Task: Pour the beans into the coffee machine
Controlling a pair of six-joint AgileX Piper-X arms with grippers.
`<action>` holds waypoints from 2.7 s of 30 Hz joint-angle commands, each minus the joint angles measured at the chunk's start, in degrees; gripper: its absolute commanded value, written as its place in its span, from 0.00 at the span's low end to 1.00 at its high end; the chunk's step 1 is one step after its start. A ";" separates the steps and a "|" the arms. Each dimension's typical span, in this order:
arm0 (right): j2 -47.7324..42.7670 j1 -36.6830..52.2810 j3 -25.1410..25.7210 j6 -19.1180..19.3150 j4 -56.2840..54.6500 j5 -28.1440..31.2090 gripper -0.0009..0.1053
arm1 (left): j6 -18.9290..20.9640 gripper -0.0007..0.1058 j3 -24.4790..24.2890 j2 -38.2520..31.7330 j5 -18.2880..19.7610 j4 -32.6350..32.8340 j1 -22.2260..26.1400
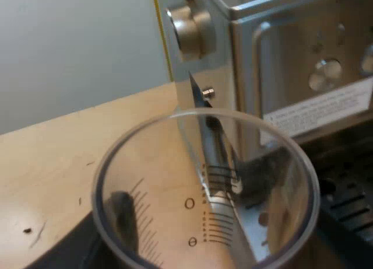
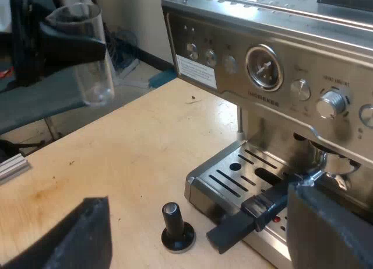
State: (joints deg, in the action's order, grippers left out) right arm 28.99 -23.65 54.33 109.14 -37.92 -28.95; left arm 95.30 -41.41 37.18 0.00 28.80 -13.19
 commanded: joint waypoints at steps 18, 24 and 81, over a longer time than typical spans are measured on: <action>-0.36 -0.04 -8.25 3.83 5.22 -0.86 0.61 | -4.77 0.11 16.23 5.43 16.93 -27.86 13.09; -0.36 -0.04 -14.70 3.83 11.93 -0.86 0.61 | -4.77 0.11 17.93 9.49 16.93 -34.52 13.09; 8.59 -0.04 -24.90 2.48 33.92 -0.86 0.61 | 0.96 0.15 18.09 54.33 16.53 -72.88 13.09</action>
State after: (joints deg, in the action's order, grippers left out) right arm 37.74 -23.65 29.32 111.42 -4.89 -28.95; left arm 95.53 -23.17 91.75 17.05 -42.96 -0.06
